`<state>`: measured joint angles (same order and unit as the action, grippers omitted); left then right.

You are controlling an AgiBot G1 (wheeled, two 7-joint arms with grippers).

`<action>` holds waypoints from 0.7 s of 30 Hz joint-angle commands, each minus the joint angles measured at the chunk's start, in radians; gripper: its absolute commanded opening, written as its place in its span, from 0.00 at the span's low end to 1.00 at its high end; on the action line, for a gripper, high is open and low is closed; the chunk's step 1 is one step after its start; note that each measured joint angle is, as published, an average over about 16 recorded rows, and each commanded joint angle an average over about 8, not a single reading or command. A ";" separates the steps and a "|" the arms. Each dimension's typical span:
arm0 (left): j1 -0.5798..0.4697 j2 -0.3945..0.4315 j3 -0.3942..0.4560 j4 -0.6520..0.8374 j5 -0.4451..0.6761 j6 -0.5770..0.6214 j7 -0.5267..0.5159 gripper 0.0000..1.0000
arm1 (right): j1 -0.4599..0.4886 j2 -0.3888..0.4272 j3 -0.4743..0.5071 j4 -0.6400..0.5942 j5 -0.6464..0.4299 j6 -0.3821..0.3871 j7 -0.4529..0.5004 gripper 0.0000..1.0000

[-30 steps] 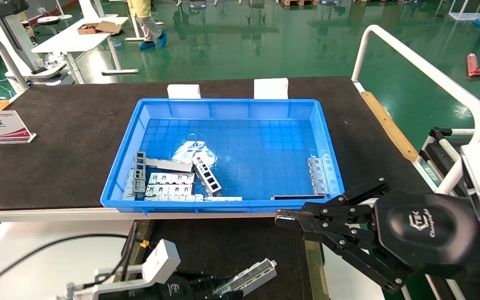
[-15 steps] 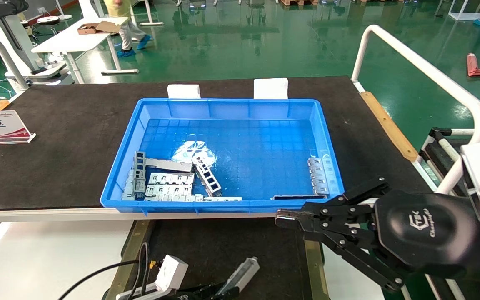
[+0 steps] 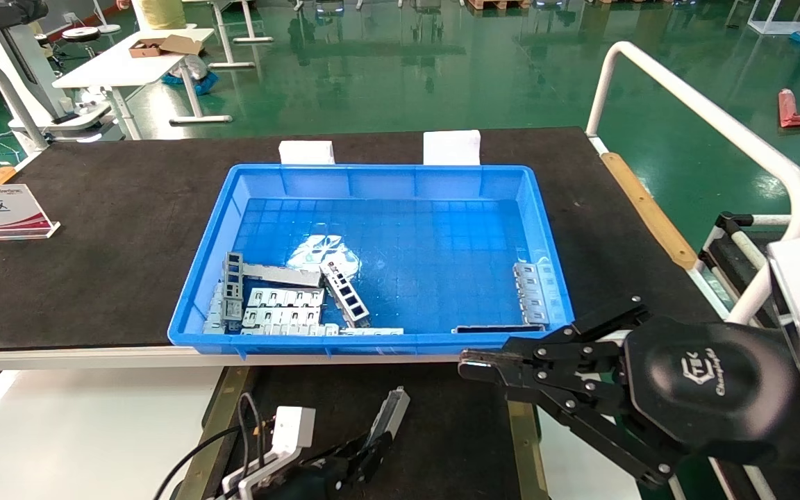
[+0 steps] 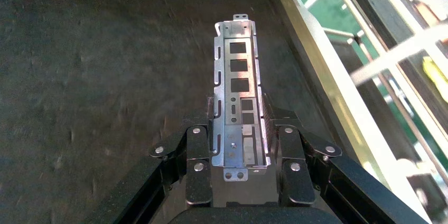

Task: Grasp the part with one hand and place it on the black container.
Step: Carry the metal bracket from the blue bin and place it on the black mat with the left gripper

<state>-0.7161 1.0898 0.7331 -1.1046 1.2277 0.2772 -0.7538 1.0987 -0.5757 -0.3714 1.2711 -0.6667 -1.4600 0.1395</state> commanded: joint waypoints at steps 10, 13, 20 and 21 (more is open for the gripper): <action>-0.045 0.097 0.054 0.106 0.021 -0.126 -0.104 0.00 | 0.000 0.000 0.000 0.000 0.000 0.000 0.000 0.00; -0.055 0.116 0.070 0.132 0.021 -0.146 -0.130 0.00 | 0.000 0.000 0.000 0.000 0.000 0.000 0.000 0.00; -0.077 0.148 0.108 0.180 0.019 -0.184 -0.178 0.00 | 0.000 0.000 0.000 0.000 0.000 0.000 0.000 0.00; -0.079 0.152 0.113 0.186 0.019 -0.189 -0.184 0.00 | 0.000 0.000 0.000 0.000 0.000 0.000 0.000 0.00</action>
<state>-0.7950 1.2409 0.8448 -0.9187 1.2458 0.0878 -0.9359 1.0988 -0.5756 -0.3717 1.2711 -0.6665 -1.4599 0.1394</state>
